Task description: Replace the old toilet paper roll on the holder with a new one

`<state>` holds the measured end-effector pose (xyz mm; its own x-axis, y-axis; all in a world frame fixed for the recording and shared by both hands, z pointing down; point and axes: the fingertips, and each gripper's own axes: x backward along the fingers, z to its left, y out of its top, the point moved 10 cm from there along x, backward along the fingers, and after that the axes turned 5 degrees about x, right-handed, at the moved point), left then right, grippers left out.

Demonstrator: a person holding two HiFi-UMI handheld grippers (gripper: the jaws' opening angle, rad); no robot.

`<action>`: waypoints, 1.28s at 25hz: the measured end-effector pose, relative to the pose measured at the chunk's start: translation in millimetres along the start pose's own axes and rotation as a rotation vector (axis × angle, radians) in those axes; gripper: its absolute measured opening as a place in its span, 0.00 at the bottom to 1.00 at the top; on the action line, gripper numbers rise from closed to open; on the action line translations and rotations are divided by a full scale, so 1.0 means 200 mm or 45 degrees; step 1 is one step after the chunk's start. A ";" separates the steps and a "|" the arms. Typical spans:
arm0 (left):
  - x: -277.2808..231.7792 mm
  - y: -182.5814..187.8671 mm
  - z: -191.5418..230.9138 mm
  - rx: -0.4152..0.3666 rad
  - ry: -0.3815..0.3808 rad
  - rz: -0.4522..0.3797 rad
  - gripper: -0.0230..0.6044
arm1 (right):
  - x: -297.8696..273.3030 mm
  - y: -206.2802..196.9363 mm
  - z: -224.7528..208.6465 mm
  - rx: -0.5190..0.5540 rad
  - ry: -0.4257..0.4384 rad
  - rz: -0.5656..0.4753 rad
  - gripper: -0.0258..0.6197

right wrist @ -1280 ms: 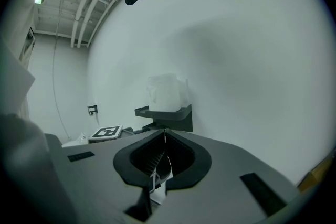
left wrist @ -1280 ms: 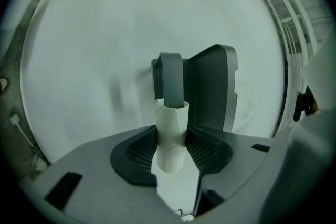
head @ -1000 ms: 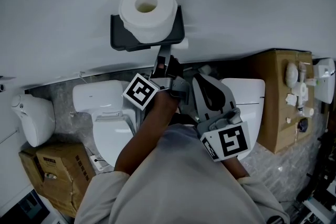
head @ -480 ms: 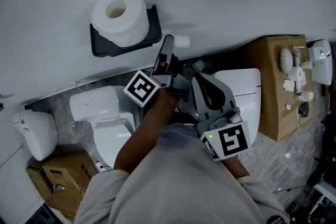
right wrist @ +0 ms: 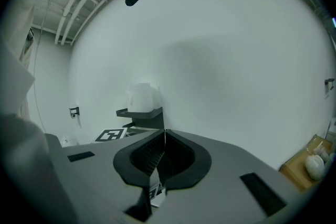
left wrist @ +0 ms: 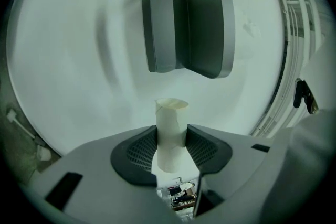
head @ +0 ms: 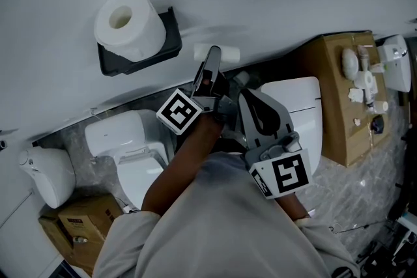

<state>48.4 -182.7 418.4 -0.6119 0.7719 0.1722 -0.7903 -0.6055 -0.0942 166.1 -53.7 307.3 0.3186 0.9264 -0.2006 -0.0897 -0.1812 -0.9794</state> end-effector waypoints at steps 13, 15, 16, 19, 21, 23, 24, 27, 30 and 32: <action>0.25 0.06 -0.08 -0.301 0.103 0.002 0.31 | 0.01 0.01 0.04 0.000 0.045 -0.044 0.07; 0.32 0.11 -0.12 -0.424 0.134 -0.001 0.31 | 0.01 0.01 0.06 0.000 0.058 -0.052 0.07; 0.35 0.12 -0.14 -0.471 0.144 -0.003 0.31 | 0.01 0.01 0.07 0.002 0.066 -0.056 0.07; 0.44 0.16 -0.20 -0.571 0.163 -0.023 0.31 | 0.01 0.03 0.11 0.015 0.100 -0.072 0.07; 0.50 0.19 -0.23 -0.631 0.175 -0.044 0.31 | 0.00 0.03 0.14 0.023 0.129 -0.082 0.07; 0.56 0.23 -0.27 -0.685 0.191 -0.060 0.31 | -0.01 0.04 0.17 0.029 0.159 -0.089 0.07; 0.59 0.24 -0.29 -0.711 0.198 -0.064 0.31 | -0.02 0.04 0.19 0.032 0.174 -0.092 0.07; 0.69 0.29 -0.38 -0.829 0.213 -0.088 0.31 | -0.04 0.05 0.24 0.041 0.229 -0.104 0.07; 0.79 0.34 -0.45 -0.956 0.255 -0.142 0.31 | -0.07 0.05 0.29 0.051 0.285 -0.115 0.07; 0.85 0.38 -0.48 -0.992 0.280 -0.178 0.31 | -0.08 0.06 0.32 0.055 0.317 -0.122 0.07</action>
<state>-118.6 -78.2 345.8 -0.4346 0.8995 0.0446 -0.6053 -0.2551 -0.7540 99.0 -49.8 301.4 0.5493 0.8280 -0.1126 -0.0865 -0.0777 -0.9932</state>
